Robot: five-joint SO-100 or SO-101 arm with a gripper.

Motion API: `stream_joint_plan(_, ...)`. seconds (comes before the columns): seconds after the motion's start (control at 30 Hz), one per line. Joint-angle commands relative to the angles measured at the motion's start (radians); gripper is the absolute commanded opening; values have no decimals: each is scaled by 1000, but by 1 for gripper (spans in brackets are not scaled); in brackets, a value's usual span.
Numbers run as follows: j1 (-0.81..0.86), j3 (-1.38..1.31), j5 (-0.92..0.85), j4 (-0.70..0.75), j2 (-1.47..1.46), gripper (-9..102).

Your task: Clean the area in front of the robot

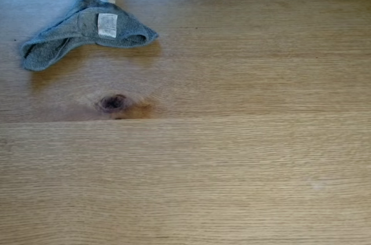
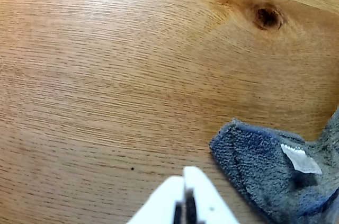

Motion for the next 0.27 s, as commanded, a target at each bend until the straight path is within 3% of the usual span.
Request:
stream_joint_plan(0.0, 0, 114, -2, -23, 3, 3)
stream_joint_plan(0.23, 0, 114, -2, -23, 3, 2)
